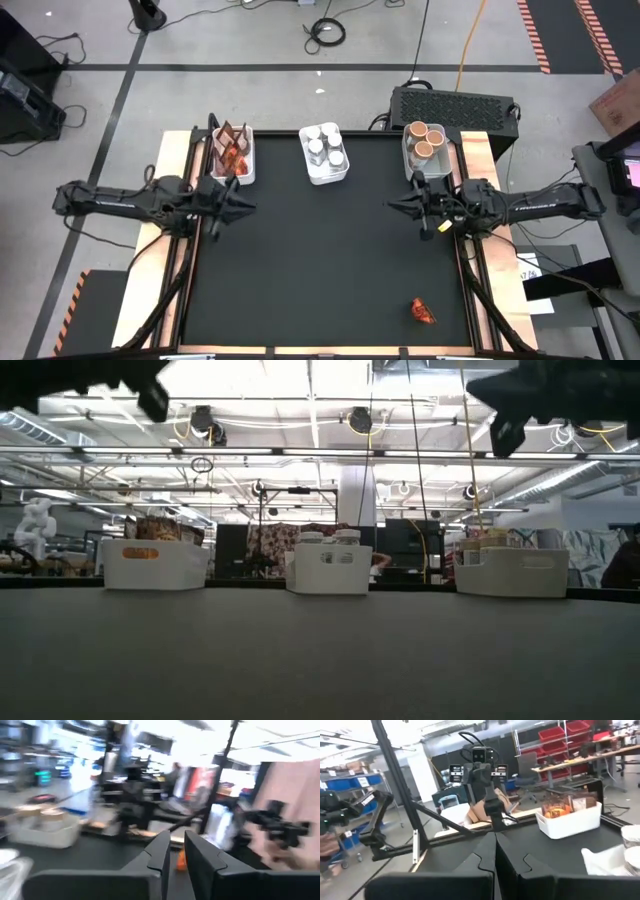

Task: Sort spices by type
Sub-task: Put the orange seasoning pack into the left white bin

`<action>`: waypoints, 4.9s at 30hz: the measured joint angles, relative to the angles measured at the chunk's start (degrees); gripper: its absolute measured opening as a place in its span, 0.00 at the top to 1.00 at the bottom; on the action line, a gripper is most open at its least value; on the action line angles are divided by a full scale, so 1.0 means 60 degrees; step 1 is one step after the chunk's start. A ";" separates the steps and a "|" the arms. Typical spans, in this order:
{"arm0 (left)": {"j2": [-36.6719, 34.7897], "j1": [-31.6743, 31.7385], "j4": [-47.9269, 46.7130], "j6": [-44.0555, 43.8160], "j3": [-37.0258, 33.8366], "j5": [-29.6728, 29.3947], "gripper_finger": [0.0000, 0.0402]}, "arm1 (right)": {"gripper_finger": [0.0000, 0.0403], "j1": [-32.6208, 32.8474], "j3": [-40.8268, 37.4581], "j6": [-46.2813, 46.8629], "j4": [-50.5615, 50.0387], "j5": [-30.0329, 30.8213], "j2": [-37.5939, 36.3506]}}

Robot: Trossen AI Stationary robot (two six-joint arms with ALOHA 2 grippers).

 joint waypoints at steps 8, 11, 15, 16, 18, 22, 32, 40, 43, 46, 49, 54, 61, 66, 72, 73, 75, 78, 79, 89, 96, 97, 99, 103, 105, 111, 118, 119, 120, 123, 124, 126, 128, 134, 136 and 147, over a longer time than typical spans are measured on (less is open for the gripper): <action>0.4456 -0.1827 0.1987 0.1155 0.1352 -0.0438 0.86 | 1.00 0.0024 0.1084 -0.0011 -0.1783 -0.0051 0.0018; 0.6429 -0.2263 0.3237 0.1766 0.2210 -0.0424 0.84 | 1.00 0.0087 0.1299 0.0343 -0.2426 -0.0052 0.0025; 0.8568 -0.2678 0.3762 0.3022 0.3792 0.0080 0.76 | 1.00 0.0253 0.1784 0.0715 -0.3737 -0.0051 0.0022; 0.9062 -0.2751 0.3758 0.3133 0.4241 0.0135 0.73 | 1.00 0.0298 0.1881 0.0794 -0.4045 -0.0051 0.0025; 0.9954 -0.2882 0.3754 0.3329 0.5056 0.0176 0.67 | 1.00 0.0387 0.2080 0.0930 -0.4549 -0.0041 0.0022; 1.1622 -0.3085 0.3669 0.3728 0.6699 0.0189 0.56 | 1.00 0.0524 0.2332 0.1006 -0.5280 -0.0042 0.0022; 1.5704 -0.3004 -0.0030 0.4906 1.2480 0.0185 0.41 | 1.00 0.0532 0.2417 0.1010 -0.6155 -0.0042 0.0022; 1.8491 -0.2855 -0.1668 0.5957 1.6424 0.0815 0.40 | 1.00 0.0532 0.2417 0.1011 -0.6398 -0.0044 0.0022; 1.9156 -0.2711 -0.1605 0.6281 1.7401 0.0836 0.40 | 1.00 0.0532 0.2417 0.1013 -0.6632 -0.0047 0.0022; 1.9651 -0.2539 -0.1502 0.6403 1.8166 0.0913 0.40 | 1.00 0.0532 0.2417 0.1099 -0.6677 -0.0050 0.0022; 2.0121 -0.2369 -0.1596 0.6347 1.8598 0.1477 0.40 | 1.00 0.0532 0.2417 0.1142 -0.6681 -0.0051 0.0022; 2.0654 -0.2261 -0.1289 0.6324 1.8904 0.1609 0.40 | 1.00 0.0532 0.2417 0.1188 -0.6721 -0.0051 0.0022; 2.1368 -0.1983 -0.0611 0.5813 1.9327 0.1723 0.40 | 1.00 0.0532 0.2417 0.1191 -0.6717 -0.0051 0.0022; 2.1539 -0.1978 -0.0637 0.5309 1.9422 0.2036 0.40 | 1.00 0.0532 0.2417 0.1261 -0.6719 -0.0047 0.0022; 2.1519 -0.1998 -0.0376 0.5314 1.9422 0.2225 0.42 | 1.00 0.0532 0.2417 0.1261 -0.6717 -0.0047 0.0025; 2.1519 -0.1998 -0.0362 0.5314 1.9422 0.2225 0.43 | 1.00 0.0532 0.2417 0.1261 -0.6717 -0.0047 0.0022; 2.1519 -0.1998 -0.0373 0.5311 1.9422 0.2225 0.48 | 1.00 0.0532 0.2417 0.1261 -0.6717 -0.0043 0.0022; 2.1519 -0.1998 -0.0373 0.5310 1.9422 0.2225 0.59 | 1.00 0.0532 0.2417 0.1261 -0.6717 -0.0043 0.0023; 2.1519 -0.1998 -0.0368 0.5310 1.9422 0.2227 0.63 | 1.00 0.0532 0.2417 0.1261 -0.6717 -0.0043 0.0024; 2.1510 -0.1953 -0.0493 0.4428 1.9422 0.2325 0.98 | 1.00 0.0532 0.2417 0.1357 -0.6717 -0.0043 0.0025; 2.0756 -0.1947 -0.1546 0.4316 1.9400 0.2582 0.99 | 1.00 0.0528 0.2417 0.1509 -0.6722 -0.0043 0.0022; 2.0527 -0.1950 -0.1988 0.4310 1.9400 0.2752 0.99 | 1.00 0.0529 0.2417 0.1509 -0.6739 -0.0043 0.0022; 1.9954 -0.1954 -0.3264 0.4410 1.9404 0.3106 0.99 | 1.00 0.0532 0.2414 0.1509 -0.6757 -0.0043 0.0024; 1.8765 -0.2045 -0.5701 0.5358 1.9408 0.3132 1.00 | 1.00 0.0532 0.2414 0.1421 -0.6826 -0.0038 0.0024; 1.8138 -0.2130 -0.6657 0.5599 1.9408 0.2738 1.00 | 1.00 0.0532 0.2414 0.1315 -0.6860 -0.0024 0.0025; 1.6096 -0.2049 -0.9470 0.5671 1.9411 0.1985 1.00 | 1.00 0.0528 0.2414 0.1259 -0.7030 -0.0018 0.0025; 1.3650 -0.1918 -1.1835 0.5150 1.8440 -0.1121 1.00 | 1.00 0.0528 0.2414 0.1102 -0.7045 -0.0014 0.0022; 1.3280 -0.1905 -1.1999 0.4916 1.8203 -0.1476 1.00 | 1.00 0.0528 0.2414 0.1071 -0.7045 -0.0014 0.0025; 1.2876 -0.1866 -1.2195 0.4708 1.7947 -0.1833 1.00 | 1.00 0.0528 0.2414 0.1060 -0.7045 -0.0014 0.0026; 1.1582 -0.1720 -1.2462 0.3966 1.6739 -0.2553 1.00 | 1.00 0.0528 0.2414 0.1002 -0.7027 -0.0011 0.0029; 1.1115 -0.1686 -1.2387 0.3739 1.6214 -0.2867 1.00 | 1.00 0.0528 0.2414 0.0999 -0.7020 -0.0011 0.0029; 1.0119 -0.1665 -1.2187 0.3230 1.5010 -0.3684 1.00 | 1.00 0.0528 0.2414 0.0995 -0.6976 0.0011 0.0052; 0.9067 -0.1614 -1.1635 0.2698 1.3731 -0.4407 1.00 | 1.00 0.0530 0.2414 0.0960 -0.6976 0.0083 0.0107; 0.6035 -0.1269 -1.0071 0.1230 0.9867 -0.6540 1.00 | 1.00 0.0527 0.2414 0.1346 -0.6441 0.1462 0.0703; 0.5141 -0.1077 -0.9653 0.0860 0.8763 -0.7451 1.00 | 1.00 0.0525 0.2410 0.1368 -0.5881 0.1506 0.1103; 0.3051 0.0467 -0.7705 -0.2074 0.4224 -1.1136 1.00 | 1.00 0.0525 0.2410 0.0682 -0.3030 0.1417 0.3362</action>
